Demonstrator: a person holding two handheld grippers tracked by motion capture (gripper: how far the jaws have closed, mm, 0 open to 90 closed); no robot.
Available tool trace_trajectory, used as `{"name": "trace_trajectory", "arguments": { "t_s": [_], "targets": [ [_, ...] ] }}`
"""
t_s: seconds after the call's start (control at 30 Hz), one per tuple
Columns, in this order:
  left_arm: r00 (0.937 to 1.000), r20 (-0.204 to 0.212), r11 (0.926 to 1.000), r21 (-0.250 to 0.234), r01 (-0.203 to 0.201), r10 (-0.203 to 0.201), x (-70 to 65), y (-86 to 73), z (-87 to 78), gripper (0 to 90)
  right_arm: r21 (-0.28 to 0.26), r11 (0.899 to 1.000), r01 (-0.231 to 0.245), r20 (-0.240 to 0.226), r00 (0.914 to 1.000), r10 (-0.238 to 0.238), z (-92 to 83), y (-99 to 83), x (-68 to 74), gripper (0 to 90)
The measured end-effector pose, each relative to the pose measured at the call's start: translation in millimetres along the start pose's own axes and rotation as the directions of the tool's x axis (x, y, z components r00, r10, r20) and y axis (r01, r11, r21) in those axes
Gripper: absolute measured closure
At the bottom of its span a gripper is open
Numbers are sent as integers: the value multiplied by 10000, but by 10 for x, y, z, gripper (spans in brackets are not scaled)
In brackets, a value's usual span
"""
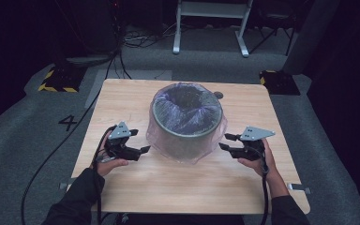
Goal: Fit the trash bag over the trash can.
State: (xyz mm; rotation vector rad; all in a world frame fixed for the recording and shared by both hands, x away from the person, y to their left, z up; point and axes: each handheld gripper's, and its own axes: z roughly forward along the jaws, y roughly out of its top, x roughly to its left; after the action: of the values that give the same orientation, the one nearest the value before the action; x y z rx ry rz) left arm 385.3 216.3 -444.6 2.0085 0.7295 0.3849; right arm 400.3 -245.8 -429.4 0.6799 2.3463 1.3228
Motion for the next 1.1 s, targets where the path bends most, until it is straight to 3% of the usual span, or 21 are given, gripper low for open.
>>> {"name": "trace_trajectory", "arguments": {
  "t_s": [0.1,0.23,0.5,0.6,0.67,0.97,1.1],
  "targets": [
    [9997,-248,9999,136,90,-86,-56,-94,-37,163,-336,9994,-65,121,9999,69,-124,76,0,395],
    [9991,-358,9975,684,-184,209,-145,-218,-15,157,-773,9970,-34,254,9997,54,-259,240,12,329],
    [9995,-199,9910,1319,-209,237,-269,-373,32,161,-1471,9891,-4,365,9993,58,-391,527,15,249],
    [9982,-509,9901,1382,-254,327,-308,-415,48,175,-1588,9873,-33,403,9991,98,-405,596,-4,239],
    [9994,-347,9901,1403,-30,79,-302,-432,45,175,-1570,9876,-83,347,9993,139,-403,638,-9,237],
    [9999,111,9800,1992,-5,-18,-283,-504,139,160,-1767,9843,22,552,9984,77,-404,850,-29,242],
    [9999,57,9789,2043,86,-100,-262,-515,172,160,-1680,9856,189,644,9979,-81,-397,961,-40,244]
  ]
}}
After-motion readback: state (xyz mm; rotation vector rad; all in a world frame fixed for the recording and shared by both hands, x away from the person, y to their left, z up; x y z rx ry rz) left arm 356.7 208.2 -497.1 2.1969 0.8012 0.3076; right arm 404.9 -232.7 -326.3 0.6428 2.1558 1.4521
